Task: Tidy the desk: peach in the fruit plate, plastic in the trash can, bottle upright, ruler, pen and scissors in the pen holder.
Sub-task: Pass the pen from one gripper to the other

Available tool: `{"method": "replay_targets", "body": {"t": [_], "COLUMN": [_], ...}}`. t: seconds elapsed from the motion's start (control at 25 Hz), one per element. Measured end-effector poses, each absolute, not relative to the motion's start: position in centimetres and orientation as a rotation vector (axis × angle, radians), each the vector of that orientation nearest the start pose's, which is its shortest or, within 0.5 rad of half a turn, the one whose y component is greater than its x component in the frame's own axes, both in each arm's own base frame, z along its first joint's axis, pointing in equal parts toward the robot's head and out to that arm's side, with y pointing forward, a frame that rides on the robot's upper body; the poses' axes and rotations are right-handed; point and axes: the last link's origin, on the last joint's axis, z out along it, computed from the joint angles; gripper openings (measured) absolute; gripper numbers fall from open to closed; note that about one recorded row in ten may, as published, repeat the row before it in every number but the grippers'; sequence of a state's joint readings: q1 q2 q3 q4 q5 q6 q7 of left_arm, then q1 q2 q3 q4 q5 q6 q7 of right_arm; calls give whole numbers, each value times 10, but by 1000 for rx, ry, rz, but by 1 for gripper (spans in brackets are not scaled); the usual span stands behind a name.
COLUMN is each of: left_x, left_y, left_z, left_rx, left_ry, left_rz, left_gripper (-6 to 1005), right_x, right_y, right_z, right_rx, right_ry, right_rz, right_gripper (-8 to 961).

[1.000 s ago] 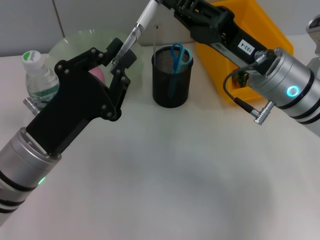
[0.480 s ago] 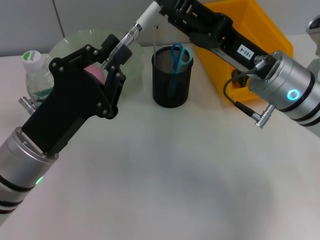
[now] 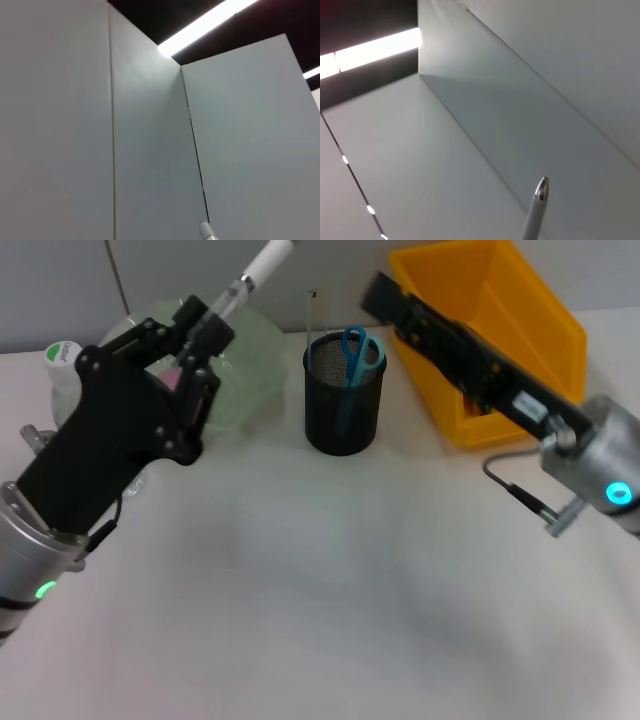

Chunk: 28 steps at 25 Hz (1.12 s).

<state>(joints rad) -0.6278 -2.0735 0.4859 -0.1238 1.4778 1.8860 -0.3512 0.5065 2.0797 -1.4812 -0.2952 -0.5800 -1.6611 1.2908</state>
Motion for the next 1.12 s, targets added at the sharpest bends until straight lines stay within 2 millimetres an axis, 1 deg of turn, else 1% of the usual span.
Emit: {"method": "replay_targets", "body": {"t": [0.04,0.08,0.16,0.24,0.32,0.36,0.4,0.6,0.76,0.84,0.88,0.92,0.96,1.0,1.04,1.08,1.12], "left_x": [-205,-205,-208,-211,-212,-213,-213,-212,-211,-210,-208,-205,-205,-203,-197,-197,-194], "left_y": [294,294,296,300,302,306,306,313,317,321,322,325,325,326,328,328,328], "left_z": [-21,-21,-18,-12,-10,-7,-7,-1,12,23,29,39,39,44,52,52,54], "left_rx": [-2015,-2015,-2044,-2099,-2130,-2194,-2194,-2362,-2467,-2511,-2544,-2612,-2612,-2649,-2724,-2724,-2748], "left_ry": [-52,-52,-114,-191,-225,-283,-283,-406,-460,-486,-495,-500,-500,-492,-470,-470,-460], "left_rz": [-1528,-1528,-1557,-1590,-1598,-1603,-1603,-1579,-1538,-1500,-1464,-1373,-1373,-1311,-1183,-1183,-1143], "left_gripper": [154,155,156,157,158,158,159,162,164,165,166,166,167,167,168,168,169], "right_x": [210,210,221,231,238,243,243,248,253,258,258,261,261,262,262,262,262], "right_y": [308,308,302,300,298,298,298,296,290,285,285,282,282,281,279,279,278], "right_z": [-12,-12,-8,-4,1,5,5,13,20,27,27,32,32,34,37,37,38], "right_rx": [-2180,-2180,-2124,-2062,-2018,-1989,-1989,-1965,-1965,-1965,-1965,-1970,-1970,-1977,-2002,-2002,-2016], "right_ry": [713,713,605,548,521,505,505,486,467,448,448,437,437,434,433,433,434], "right_rz": [1740,1740,1674,1625,1597,1580,1580,1578,1580,1583,1583,1586,1586,1590,1602,1602,1608], "right_gripper": [672,672,672,671,671,671,671,671,671,670,670,670,670,670,670,670,670]}}
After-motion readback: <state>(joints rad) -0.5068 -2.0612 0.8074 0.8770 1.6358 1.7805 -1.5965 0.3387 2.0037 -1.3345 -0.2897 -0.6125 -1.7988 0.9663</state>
